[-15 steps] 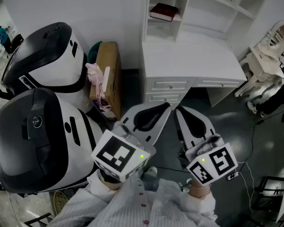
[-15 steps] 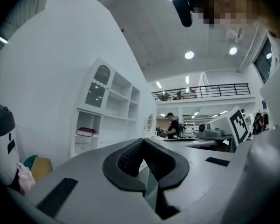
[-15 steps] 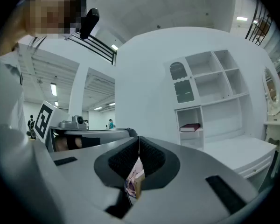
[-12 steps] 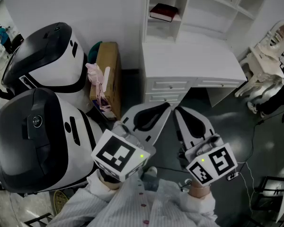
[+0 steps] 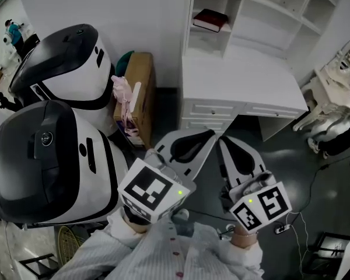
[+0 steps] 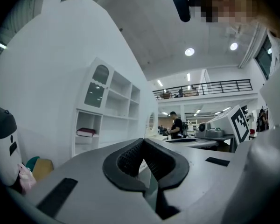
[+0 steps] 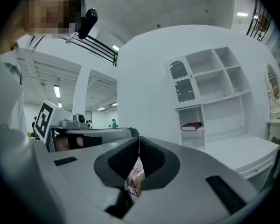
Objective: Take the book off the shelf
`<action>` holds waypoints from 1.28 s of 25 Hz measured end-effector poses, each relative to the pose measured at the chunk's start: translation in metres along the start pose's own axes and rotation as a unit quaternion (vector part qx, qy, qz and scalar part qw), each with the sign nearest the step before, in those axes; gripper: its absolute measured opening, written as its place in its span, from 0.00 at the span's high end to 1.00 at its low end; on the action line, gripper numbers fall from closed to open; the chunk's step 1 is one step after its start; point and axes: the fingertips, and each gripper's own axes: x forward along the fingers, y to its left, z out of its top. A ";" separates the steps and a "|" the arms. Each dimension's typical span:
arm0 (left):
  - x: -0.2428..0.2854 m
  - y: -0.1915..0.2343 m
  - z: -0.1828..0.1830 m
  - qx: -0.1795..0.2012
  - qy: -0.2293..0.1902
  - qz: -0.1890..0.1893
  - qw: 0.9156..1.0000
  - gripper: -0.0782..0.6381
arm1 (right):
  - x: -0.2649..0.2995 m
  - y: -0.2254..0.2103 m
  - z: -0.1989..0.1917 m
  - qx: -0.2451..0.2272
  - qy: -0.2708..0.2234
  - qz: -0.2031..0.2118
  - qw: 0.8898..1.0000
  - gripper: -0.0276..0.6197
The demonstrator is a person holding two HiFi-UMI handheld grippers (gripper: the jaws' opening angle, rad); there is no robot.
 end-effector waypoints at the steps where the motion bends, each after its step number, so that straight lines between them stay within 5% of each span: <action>1: 0.002 -0.002 0.000 0.001 -0.002 0.004 1.000 0.88 | -0.002 -0.002 0.000 0.000 -0.001 0.002 1.000 0.93; 17: 0.033 -0.009 -0.019 -0.006 0.011 0.031 0.999 0.88 | -0.021 -0.039 -0.010 0.013 0.000 0.016 1.000 0.93; 32: 0.129 0.109 -0.008 0.001 0.012 0.022 1.000 0.88 | 0.087 -0.137 0.006 0.006 -0.001 -0.009 1.000 0.93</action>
